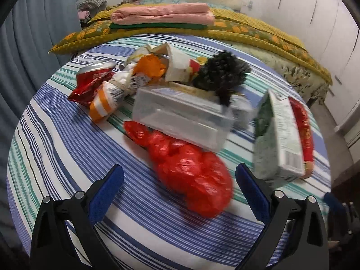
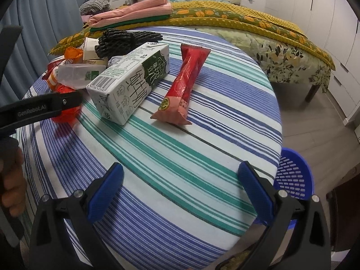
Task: Collect trash
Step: 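Grasp the red plastic bag with the left tool while the right tool grasps the red wrapper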
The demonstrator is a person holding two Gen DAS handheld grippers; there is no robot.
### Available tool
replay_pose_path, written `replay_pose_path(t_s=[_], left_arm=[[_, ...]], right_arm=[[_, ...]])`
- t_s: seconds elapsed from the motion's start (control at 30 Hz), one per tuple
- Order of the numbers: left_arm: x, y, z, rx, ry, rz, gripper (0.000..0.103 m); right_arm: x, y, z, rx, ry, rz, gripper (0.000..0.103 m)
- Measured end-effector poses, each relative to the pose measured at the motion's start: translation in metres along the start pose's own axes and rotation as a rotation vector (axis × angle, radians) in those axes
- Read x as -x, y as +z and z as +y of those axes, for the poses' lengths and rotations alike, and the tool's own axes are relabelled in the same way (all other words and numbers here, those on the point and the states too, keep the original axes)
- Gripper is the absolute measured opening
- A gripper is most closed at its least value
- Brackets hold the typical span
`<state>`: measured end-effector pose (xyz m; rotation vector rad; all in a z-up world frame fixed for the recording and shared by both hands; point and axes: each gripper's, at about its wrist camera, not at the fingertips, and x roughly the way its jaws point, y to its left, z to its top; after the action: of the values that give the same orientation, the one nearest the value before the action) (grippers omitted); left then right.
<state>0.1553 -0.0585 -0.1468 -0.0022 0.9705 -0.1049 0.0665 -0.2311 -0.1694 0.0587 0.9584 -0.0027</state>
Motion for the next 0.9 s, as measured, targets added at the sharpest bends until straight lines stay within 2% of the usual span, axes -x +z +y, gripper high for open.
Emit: replay_pose_path(t_s=[0.23, 0.3, 0.4, 0.5, 0.53, 0.57, 0.6, 0.63, 0.67, 0.7, 0.83, 0.87, 0.9], left_arm=[[0.03, -0.021, 0.052, -0.028, -0.021, -0.016, 0.097], [0.039, -0.024, 0.068, -0.024, -0.07, -0.019, 0.097], [0.043, -0.022, 0.065, -0.065, -0.164, -0.012, 0.097], [0.037, -0.015, 0.048, -0.151, -0.181, -0.014, 0.097], [0.031, -0.011, 0.043, -0.171, -0.181, -0.006, 0.094], [0.025, -0.007, 0.04, -0.18, -0.181, 0.011, 0.084], [0.019, -0.004, 0.039, -0.181, -0.187, 0.029, 0.079], [0.015, -0.004, 0.039, -0.182, -0.194, 0.043, 0.073], [0.012, -0.002, 0.039, -0.181, -0.198, 0.055, 0.071], [0.009, -0.001, 0.039, -0.18, -0.194, 0.066, 0.068], [0.003, -0.002, 0.043, -0.179, -0.201, 0.092, 0.042], [0.004, -0.003, 0.044, -0.179, -0.202, 0.087, 0.039], [0.006, -0.004, 0.048, -0.175, -0.203, 0.082, 0.038]], right_arm=[[0.008, 0.002, -0.012, -0.022, -0.001, -0.019, 0.098], [0.012, 0.007, -0.017, -0.046, 0.004, -0.033, 0.098], [0.014, 0.019, -0.029, -0.092, 0.023, -0.051, 0.098], [0.01, 0.042, -0.041, -0.151, 0.083, -0.042, 0.098], [0.007, 0.052, -0.042, -0.166, 0.107, -0.026, 0.098], [0.002, 0.063, -0.043, -0.178, 0.141, -0.012, 0.098], [-0.003, 0.071, -0.042, -0.181, 0.158, 0.001, 0.098], [-0.008, 0.08, -0.041, -0.175, 0.154, 0.016, 0.094], [-0.015, 0.087, -0.041, -0.163, 0.145, 0.036, 0.09], [-0.024, 0.094, -0.041, -0.157, 0.138, 0.072, 0.078], [-0.05, 0.103, -0.05, -0.202, 0.19, 0.166, 0.053], [-0.054, 0.102, -0.051, -0.202, 0.222, 0.182, 0.034], [-0.056, 0.102, -0.053, -0.206, 0.246, 0.193, 0.023]])
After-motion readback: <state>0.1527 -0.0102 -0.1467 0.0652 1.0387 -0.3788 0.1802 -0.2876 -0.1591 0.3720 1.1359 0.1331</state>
